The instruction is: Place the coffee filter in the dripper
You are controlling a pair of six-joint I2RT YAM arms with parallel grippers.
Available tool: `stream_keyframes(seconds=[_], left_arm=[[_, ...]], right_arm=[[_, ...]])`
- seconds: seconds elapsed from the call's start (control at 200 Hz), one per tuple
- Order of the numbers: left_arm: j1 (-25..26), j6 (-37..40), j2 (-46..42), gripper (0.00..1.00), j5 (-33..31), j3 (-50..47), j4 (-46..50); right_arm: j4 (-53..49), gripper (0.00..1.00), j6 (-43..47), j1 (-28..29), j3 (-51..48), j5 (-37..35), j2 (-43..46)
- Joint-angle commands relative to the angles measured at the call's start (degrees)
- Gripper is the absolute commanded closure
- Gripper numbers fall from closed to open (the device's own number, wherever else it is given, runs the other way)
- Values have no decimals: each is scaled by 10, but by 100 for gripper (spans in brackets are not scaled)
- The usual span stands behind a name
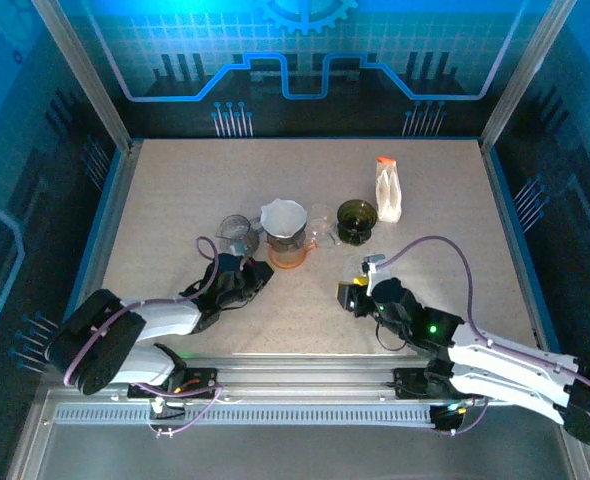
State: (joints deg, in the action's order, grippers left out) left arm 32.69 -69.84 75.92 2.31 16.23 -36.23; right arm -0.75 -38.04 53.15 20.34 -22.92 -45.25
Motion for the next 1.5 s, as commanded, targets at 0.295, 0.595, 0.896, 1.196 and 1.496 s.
stream_keyframes(seconds=[0.295,0.595,0.896,1.196,1.496], left_arm=[[44,5,-270,78,-47,-38,210],[46,31,-570,30,-98,-34,493],[46,28,-674,1,-116,-38,593],[46,20,-673,1,-110,-48,582],[45,14,-673,1,-110,-53,577]], right_arm=[[-154,52,90,-165,231,181,-197],[-192,51,142,-189,336,177,-333],[-170,51,158,-210,378,177,-418],[-160,50,164,-222,412,177,-489],[-159,56,180,-228,438,174,-535]])
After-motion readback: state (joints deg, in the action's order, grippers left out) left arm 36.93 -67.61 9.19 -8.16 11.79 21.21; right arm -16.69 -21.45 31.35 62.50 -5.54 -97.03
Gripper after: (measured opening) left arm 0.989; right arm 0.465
